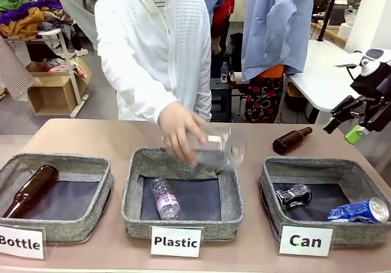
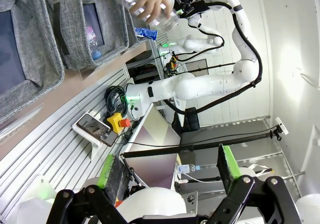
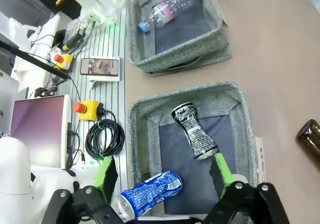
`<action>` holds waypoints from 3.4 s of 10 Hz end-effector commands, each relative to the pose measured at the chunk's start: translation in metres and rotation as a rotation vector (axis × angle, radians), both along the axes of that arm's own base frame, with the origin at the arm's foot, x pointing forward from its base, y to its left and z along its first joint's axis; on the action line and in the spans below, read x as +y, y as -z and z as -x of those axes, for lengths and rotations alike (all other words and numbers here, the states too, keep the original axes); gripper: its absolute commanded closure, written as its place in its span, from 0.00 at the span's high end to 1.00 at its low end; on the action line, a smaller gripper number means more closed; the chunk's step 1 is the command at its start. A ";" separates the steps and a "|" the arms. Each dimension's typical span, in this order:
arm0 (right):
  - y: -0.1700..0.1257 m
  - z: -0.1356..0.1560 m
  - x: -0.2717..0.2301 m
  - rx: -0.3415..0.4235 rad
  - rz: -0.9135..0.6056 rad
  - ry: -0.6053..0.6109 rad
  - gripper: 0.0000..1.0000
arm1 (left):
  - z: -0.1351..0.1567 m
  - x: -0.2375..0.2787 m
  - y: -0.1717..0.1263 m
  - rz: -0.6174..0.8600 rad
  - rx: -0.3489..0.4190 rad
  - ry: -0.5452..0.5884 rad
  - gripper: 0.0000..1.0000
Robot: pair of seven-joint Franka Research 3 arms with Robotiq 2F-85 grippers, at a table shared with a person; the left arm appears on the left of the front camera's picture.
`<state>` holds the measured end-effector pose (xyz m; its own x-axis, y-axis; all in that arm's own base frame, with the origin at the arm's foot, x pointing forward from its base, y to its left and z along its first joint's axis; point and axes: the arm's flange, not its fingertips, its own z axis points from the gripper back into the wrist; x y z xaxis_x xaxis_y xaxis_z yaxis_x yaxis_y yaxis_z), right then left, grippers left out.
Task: Sort the can waste into the basket.
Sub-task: Pick up the can waste from the table and place it in the right Fabric basket.
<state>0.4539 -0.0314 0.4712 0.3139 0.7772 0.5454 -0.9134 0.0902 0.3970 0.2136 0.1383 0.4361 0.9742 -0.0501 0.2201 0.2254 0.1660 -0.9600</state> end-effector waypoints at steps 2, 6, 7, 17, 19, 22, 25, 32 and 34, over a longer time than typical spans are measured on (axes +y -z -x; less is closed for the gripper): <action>-0.003 -0.011 -0.003 0.024 -0.030 0.085 1.00 | 0.003 0.000 -0.002 0.011 0.009 0.000 1.00; 0.018 -0.052 0.001 0.281 -0.521 0.693 1.00 | 0.003 0.000 -0.002 0.011 0.009 0.000 1.00; 0.026 -0.065 -0.011 0.459 -0.681 0.793 1.00 | 0.003 0.000 -0.002 0.011 0.009 0.000 1.00; 0.055 0.030 -0.084 0.646 -0.340 0.486 1.00 | 0.003 0.000 -0.002 0.011 0.009 0.000 1.00; 0.051 0.024 -0.087 0.662 -0.340 0.451 1.00 | 0.003 0.000 -0.002 0.011 0.009 0.000 1.00; 0.051 0.024 -0.087 0.662 -0.340 0.451 1.00 | 0.003 0.000 -0.002 0.011 0.009 0.000 1.00; 0.051 0.024 -0.087 0.662 -0.340 0.451 1.00 | 0.003 0.000 -0.002 0.011 0.009 0.000 1.00; 0.051 0.024 -0.087 0.662 -0.340 0.451 1.00 | 0.003 0.000 -0.002 0.011 0.009 0.000 1.00; 0.051 0.024 -0.087 0.662 -0.340 0.451 1.00 | 0.003 0.000 -0.002 0.011 0.009 0.000 1.00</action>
